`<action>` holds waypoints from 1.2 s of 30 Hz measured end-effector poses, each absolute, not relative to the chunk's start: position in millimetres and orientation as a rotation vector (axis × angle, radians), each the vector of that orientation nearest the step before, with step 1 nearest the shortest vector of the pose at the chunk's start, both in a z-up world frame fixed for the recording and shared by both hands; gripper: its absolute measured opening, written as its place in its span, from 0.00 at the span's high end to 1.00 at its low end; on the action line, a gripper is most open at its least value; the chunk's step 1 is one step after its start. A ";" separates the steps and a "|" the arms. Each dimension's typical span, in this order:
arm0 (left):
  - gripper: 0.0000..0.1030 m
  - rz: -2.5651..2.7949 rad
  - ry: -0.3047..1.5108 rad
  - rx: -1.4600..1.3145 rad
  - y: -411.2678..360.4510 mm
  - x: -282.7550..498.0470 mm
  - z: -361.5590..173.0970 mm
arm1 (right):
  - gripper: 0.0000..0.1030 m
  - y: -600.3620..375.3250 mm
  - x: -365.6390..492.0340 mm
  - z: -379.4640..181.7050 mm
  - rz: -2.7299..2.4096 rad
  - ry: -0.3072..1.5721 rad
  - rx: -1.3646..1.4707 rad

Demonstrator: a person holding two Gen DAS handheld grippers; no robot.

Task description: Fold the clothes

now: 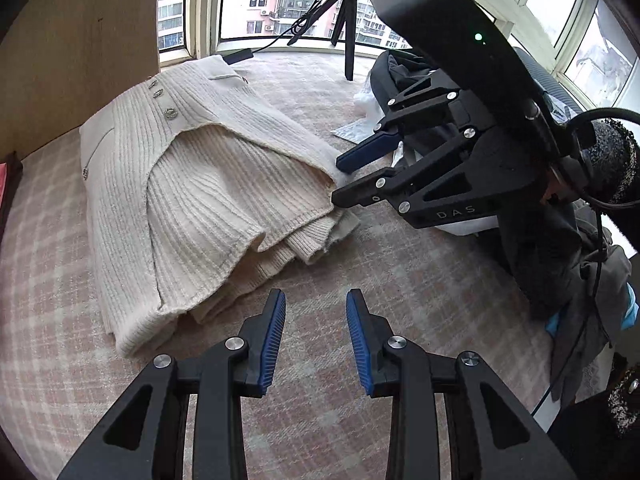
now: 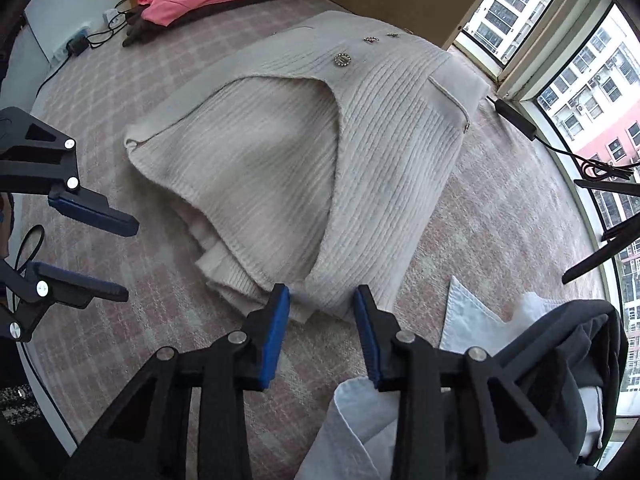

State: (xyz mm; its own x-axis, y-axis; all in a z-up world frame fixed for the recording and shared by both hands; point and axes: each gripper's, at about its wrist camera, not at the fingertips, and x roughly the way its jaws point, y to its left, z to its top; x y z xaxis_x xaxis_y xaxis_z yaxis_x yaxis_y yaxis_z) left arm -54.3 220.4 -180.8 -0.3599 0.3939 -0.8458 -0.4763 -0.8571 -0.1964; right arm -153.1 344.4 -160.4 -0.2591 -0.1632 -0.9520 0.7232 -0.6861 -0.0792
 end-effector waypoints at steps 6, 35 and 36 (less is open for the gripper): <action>0.71 2.241 0.065 -1.346 232.3 -63.0 -175.8 | 0.96 370.1 -177.9 -134.6 -1.973 0.416 1.412; 0.98 2.460 -0.179 -1.418 256.8 -151.7 -198.4 | 0.96 405.8 -199.3 -98.4 -2.068 0.069 1.320; 0.98 2.455 -0.191 -1.412 254.4 -150.6 -196.7 | 0.96 407.2 -199.1 -98.3 -2.072 0.069 1.321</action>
State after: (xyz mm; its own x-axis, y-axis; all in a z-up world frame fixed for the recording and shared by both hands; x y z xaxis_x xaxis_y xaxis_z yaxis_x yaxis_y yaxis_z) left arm -150.6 254.4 -196.7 -0.4711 0.3234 -0.8206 -0.1929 -0.9456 -0.2619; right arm -199.1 407.2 -98.3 -0.2629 -0.5056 -0.8217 0.5590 -0.7740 0.2974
